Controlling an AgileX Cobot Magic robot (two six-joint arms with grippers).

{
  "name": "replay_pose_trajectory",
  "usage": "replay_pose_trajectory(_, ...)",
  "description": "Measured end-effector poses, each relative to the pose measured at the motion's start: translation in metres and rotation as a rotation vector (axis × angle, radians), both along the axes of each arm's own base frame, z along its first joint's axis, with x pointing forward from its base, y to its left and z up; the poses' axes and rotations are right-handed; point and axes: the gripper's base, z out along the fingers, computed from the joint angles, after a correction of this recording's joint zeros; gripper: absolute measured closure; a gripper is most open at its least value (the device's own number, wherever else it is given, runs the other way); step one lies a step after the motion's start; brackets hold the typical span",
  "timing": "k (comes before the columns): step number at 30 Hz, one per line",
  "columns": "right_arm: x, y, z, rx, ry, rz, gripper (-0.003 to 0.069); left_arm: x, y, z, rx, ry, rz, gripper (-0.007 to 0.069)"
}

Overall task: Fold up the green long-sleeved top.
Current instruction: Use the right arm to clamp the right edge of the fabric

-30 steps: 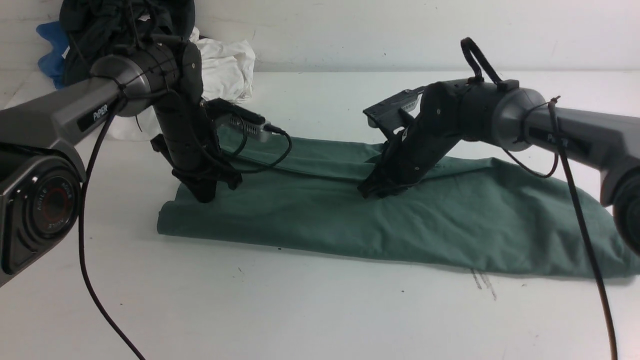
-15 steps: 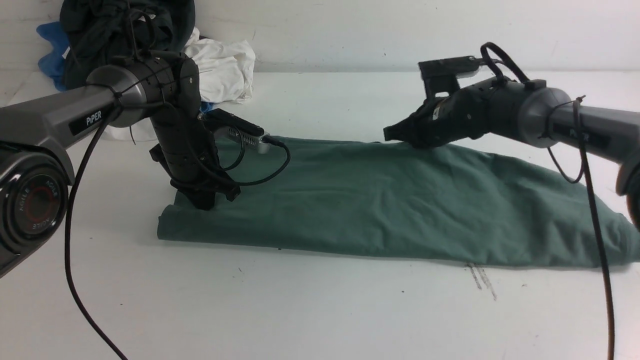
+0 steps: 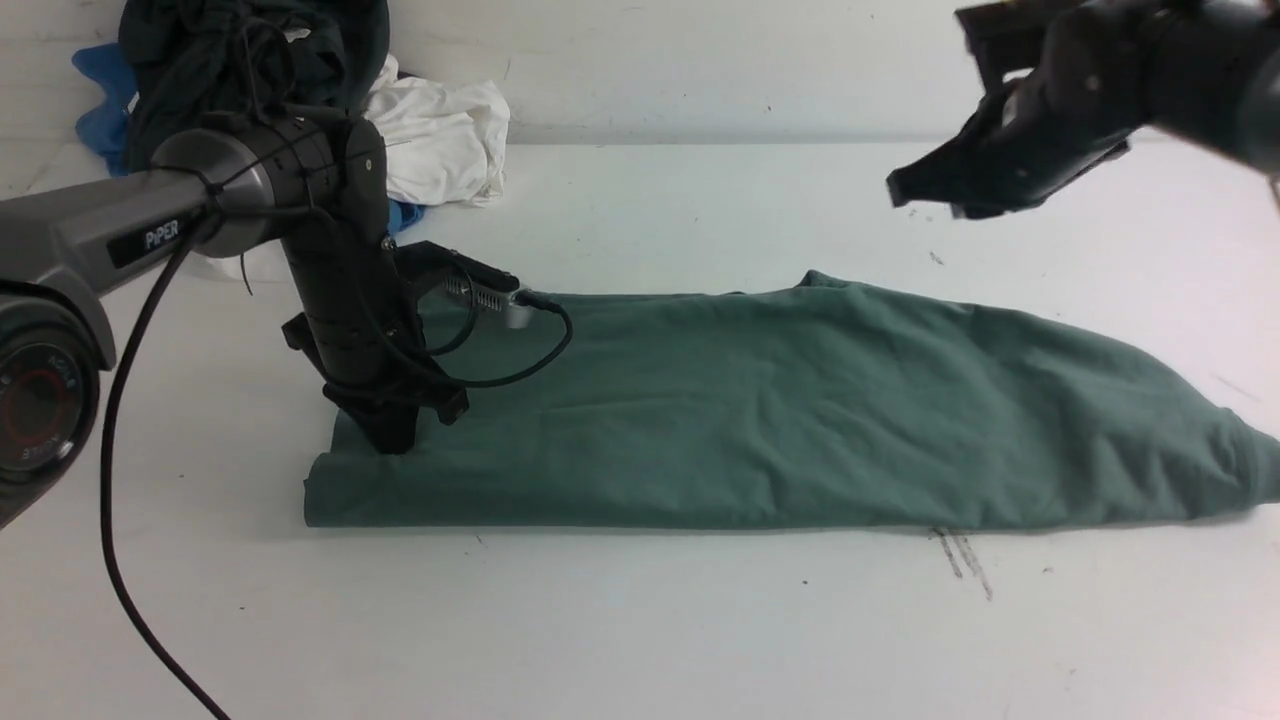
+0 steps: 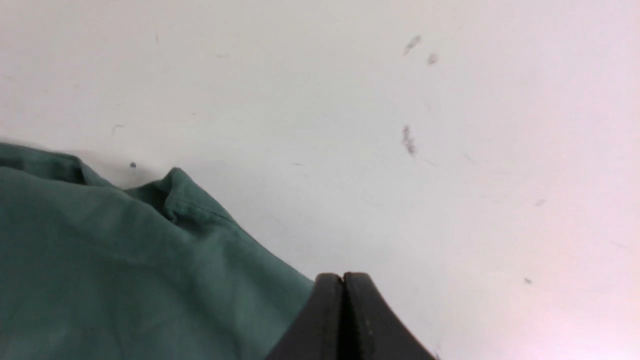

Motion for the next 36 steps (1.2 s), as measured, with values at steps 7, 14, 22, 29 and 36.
replay_pose_trajectory(7,-0.061,-0.053,-0.028,-0.005,0.095,-0.096,0.0664,-0.007,-0.001,0.037,-0.048,-0.102,0.013,0.0632)
replay_pose_trajectory(14,-0.063,-0.122,-0.066,0.061,0.170,-0.323,0.0613,-0.006,-0.003,0.028,-0.065,-0.090,0.022,0.0632)
replay_pose_trajectory(22,-0.059,-0.161,-0.099,0.138,0.252,-0.416,0.0278,-0.006,-0.006,0.029,-0.089,-0.090,0.027,0.0632)
replay_pose_trajectory(29,-0.052,-0.162,-0.134,0.141,0.325,-0.413,0.0073,-0.005,-0.006,0.024,-0.087,-0.082,0.023,0.0632)
replay_pose_trajectory(36,-0.048,-0.163,-0.136,0.145,0.309,-0.421,0.0102,-0.003,-0.006,0.012,-0.082,-0.054,0.020,0.0632)
